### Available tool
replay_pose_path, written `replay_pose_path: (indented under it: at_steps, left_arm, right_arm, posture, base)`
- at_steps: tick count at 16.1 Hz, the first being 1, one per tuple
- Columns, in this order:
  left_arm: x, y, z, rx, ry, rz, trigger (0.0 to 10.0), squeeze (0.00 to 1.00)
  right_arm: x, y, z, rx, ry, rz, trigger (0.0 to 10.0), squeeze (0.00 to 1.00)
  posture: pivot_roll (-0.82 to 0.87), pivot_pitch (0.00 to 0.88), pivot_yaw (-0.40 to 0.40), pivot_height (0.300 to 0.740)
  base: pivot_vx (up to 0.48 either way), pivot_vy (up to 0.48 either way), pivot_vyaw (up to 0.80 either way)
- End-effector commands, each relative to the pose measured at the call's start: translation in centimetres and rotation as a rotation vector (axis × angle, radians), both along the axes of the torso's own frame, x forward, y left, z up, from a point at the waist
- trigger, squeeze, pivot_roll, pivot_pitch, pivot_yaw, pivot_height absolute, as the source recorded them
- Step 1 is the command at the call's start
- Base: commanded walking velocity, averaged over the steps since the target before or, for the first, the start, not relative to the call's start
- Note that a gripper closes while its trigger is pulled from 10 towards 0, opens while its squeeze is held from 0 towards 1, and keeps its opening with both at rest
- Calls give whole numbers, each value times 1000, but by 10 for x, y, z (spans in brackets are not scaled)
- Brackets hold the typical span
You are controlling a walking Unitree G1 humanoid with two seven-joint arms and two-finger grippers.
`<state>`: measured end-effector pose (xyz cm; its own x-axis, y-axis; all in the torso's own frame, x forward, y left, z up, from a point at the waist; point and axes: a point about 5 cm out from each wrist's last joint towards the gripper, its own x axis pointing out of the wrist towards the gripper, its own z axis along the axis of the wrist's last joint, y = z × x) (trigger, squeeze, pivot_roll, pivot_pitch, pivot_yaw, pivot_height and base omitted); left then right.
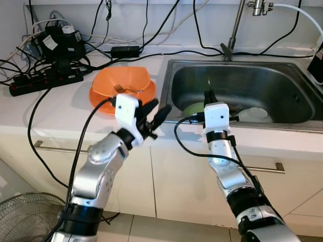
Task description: Kitchen organization
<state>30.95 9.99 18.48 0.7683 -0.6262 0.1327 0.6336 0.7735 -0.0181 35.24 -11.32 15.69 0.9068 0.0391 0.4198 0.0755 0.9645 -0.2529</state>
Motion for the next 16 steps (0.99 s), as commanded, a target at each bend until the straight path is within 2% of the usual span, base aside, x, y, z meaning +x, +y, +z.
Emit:
replay_pose_path:
  at_steps: [1, 5, 8, 13, 14, 16]
  left_arm:
    - [-2, -1, -3, 36, 8, -22, 10000, 0]
    - [-16, -12, -24, 132, 84, -134, 10000, 0]
    - [-23, -18, -30, 155, 103, -186, 10000, 0]
    - [-26, -21, -32, 164, 108, -199, 10000, 0]
    - [-26, -23, -31, 166, 106, -201, 10000, 0]
    - [-26, -24, -31, 167, 104, -203, 10000, 0]
  right_arm:
    - [3, -2, 9, 16, -38, -8, 0, 0]
    - [9, -6, 13, 2, -37, -14, 0, 0]
    - [14, -6, 13, -5, -11, -9, 0, 0]
    - [22, -5, 6, 7, 74, -4, 0, 0]
    - [24, -4, 4, 5, 93, -3, 9961, 0]
    - [26, -2, 5, -3, 110, -2, 10000, 0]
  posture:
    - [104, 0, 65, 740]
    - [113, 0, 60, 740]
    - [118, 0, 56, 740]
    - [129, 0, 53, 740]
    - [130, 0, 52, 740]
    - [132, 0, 51, 740]
  base:
    - [0, 0, 0]
    - [0, 0, 0]
    - [0, 0, 0]
    - [0, 0, 0]
    - [0, 0, 0]
    - [0, 0, 0]
